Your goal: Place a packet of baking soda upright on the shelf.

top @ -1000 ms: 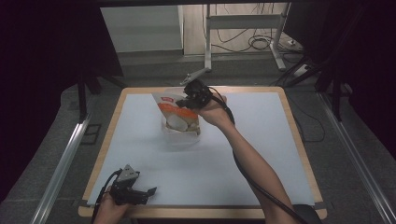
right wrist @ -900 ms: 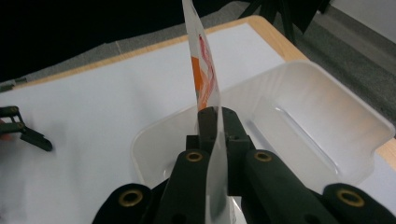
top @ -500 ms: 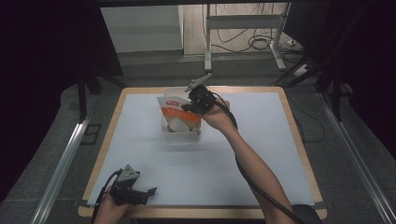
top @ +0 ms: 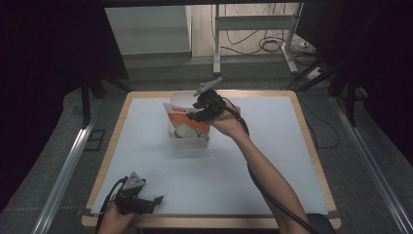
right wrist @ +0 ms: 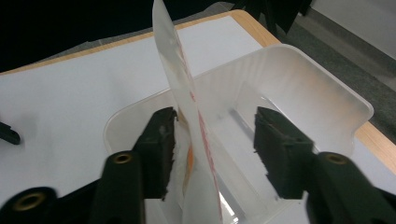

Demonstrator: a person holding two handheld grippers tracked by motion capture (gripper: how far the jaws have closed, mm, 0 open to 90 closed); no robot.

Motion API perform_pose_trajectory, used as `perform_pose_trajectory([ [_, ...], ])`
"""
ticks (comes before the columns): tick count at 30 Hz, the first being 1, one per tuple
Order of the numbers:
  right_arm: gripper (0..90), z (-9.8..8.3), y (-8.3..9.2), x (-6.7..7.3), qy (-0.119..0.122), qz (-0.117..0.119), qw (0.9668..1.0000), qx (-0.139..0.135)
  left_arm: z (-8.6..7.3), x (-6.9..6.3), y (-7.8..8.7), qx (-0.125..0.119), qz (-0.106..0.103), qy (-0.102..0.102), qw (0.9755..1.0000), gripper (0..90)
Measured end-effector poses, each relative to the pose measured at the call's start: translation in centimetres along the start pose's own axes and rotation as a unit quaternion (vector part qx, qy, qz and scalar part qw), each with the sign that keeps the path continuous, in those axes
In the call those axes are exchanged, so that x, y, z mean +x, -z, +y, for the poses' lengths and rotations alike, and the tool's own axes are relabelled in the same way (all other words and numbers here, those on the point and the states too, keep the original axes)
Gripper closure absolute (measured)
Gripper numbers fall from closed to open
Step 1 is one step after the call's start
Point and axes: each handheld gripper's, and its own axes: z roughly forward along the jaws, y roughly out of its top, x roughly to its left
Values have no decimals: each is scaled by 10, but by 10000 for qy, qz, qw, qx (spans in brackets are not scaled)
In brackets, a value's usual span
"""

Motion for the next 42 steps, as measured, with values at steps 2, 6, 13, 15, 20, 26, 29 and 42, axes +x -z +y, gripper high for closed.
perform_pose_trajectory([
  [2,381,0,1,1,-6,-42,10000,-18,0,0,0,1,1,0,10000,71],
  [6,352,-1,2,1,-17,-70,10000,-39,0,0,0,-1,1,1,10000,71],
  [13,322,-6,9,1,-59,-65,9999,-77,0,0,0,1,2,-1,10000,71],
  [15,318,-7,10,1,-72,-63,9999,-85,0,0,0,1,5,-2,10000,71],
  [20,297,-10,16,1,-107,-38,9999,-122,0,0,0,1,8,1,10000,71],
  [26,272,-12,21,2,-112,-6,9999,-127,0,0,0,0,5,1,10000,71],
  [29,249,-15,26,3,-144,13,9998,-142,0,0,0,-1,7,2,10000,71],
  [42,146,-22,42,4,-163,-25,9996,-250,0,0,0,-6,7,9,10000,71],
])
